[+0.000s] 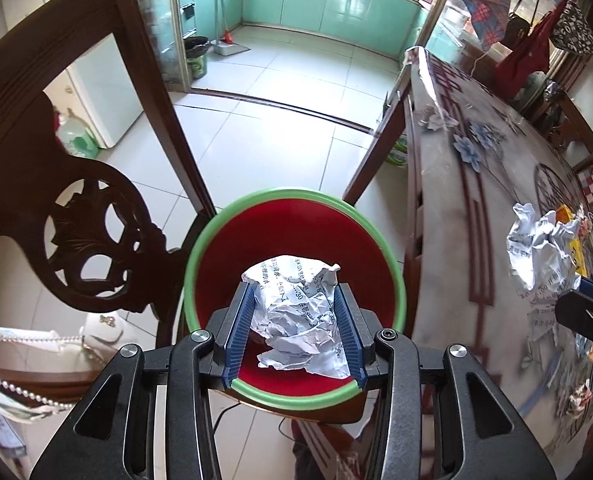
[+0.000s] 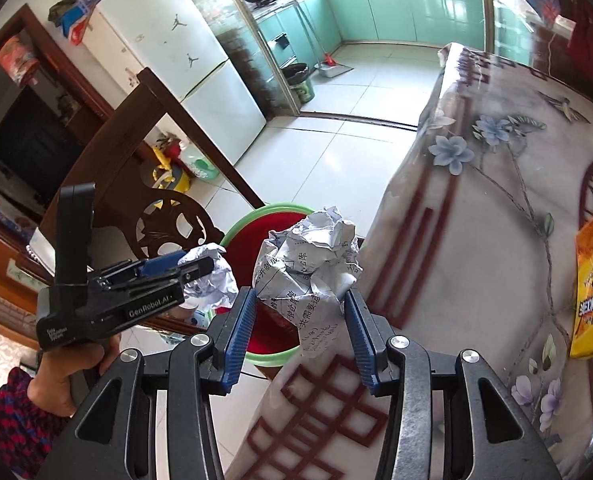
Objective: Collect trash
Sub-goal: 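Carry the crumpled paper to the red bucket and release it with the left tool, then grasp the blue-white snack packet with the left tool while the right tool grasps the yellow snack bag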
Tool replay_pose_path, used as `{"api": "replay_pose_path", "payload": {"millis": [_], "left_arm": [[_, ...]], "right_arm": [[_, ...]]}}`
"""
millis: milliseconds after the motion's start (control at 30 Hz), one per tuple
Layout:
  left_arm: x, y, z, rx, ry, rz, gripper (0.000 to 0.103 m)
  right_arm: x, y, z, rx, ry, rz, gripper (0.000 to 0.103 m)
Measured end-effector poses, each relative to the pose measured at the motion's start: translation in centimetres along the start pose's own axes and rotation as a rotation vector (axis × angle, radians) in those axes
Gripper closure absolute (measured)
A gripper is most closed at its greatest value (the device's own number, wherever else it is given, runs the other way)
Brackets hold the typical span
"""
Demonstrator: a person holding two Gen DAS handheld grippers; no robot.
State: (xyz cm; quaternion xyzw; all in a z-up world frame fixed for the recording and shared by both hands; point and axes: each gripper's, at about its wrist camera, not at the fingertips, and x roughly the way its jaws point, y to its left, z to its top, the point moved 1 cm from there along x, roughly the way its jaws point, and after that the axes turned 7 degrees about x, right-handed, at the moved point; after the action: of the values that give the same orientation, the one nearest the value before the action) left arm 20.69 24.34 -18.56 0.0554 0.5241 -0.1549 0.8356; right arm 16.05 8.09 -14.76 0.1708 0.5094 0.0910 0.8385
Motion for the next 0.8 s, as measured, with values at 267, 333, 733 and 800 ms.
{"api": "replay_pose_path", "payload": {"millis": [267, 333, 733, 800], "left_arm": [[1.2, 0.9, 1.3, -0.020, 0.010, 0.004, 0.059], [1.1, 0.9, 1.3, -0.032, 0.002, 0.009, 0.053], [-0.7, -0.8, 1.2, -0.024, -0.049, 0.014, 0.032], [-1.0, -1.5, 1.0, -0.018, -0.050, 0.008, 0.032]], "right_arm": [[0.1, 1.6, 0.9, -0.065, -0.037, 0.009, 0.058], [0.1, 2.1, 1.1, -0.077, -0.043, 0.017, 0.058], [-3.9, -0.1, -0.4, -0.031, -0.108, 0.021, 0.053], [-5.3, -1.6, -1.1, -0.005, -0.123, 0.000, 0.053]]}}
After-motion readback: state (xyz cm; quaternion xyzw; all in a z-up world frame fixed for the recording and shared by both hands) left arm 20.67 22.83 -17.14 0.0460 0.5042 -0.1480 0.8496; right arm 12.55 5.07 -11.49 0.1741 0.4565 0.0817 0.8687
